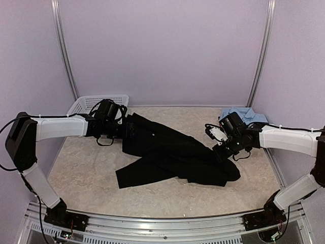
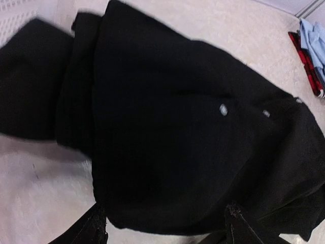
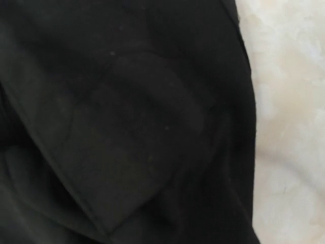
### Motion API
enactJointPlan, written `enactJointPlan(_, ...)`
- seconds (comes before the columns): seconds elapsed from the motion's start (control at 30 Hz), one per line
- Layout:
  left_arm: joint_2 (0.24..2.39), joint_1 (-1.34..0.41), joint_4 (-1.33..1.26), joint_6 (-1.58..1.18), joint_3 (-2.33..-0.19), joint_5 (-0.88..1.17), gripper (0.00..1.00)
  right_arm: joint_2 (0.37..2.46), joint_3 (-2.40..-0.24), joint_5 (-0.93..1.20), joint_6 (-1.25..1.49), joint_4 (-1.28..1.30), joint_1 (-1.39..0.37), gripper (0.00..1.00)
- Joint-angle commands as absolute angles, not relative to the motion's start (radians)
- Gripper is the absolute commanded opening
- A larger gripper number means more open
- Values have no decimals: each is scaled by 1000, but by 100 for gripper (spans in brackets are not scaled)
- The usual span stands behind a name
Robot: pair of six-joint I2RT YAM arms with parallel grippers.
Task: Fold and stack the long sleeve shirts
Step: Pick up the crumpled shirt from the center of the board.
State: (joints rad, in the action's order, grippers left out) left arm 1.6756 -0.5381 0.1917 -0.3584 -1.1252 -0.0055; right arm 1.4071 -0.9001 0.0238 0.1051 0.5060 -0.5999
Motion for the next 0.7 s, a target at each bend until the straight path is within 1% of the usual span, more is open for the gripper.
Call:
enactJointPlan(0.0,1620,-534,127,-467,-946,100,75,1384,-873,52,122,513,-600,0)
enactJointPlan(0.13,1649,-535,19,-506,-860,178,75,1413,-880,51,114,507,-601,0)
enactJointPlan(0.23,1669,-538,-46,-533,-845,215,75,1420,-884,59,112,500,-601,0)
enactJointPlan(0.4,1706,-540,-73,-553,-851,225,75,1419,-885,62,112,494,-600,0)
enactJointPlan(0.53,1681,-553,-66,-439,-836,153,74,1423,-888,58,108,498,-601,0)
enactJointPlan(0.67,1587,-600,-70,-215,-796,58,75,1426,-895,82,101,488,-601,0)
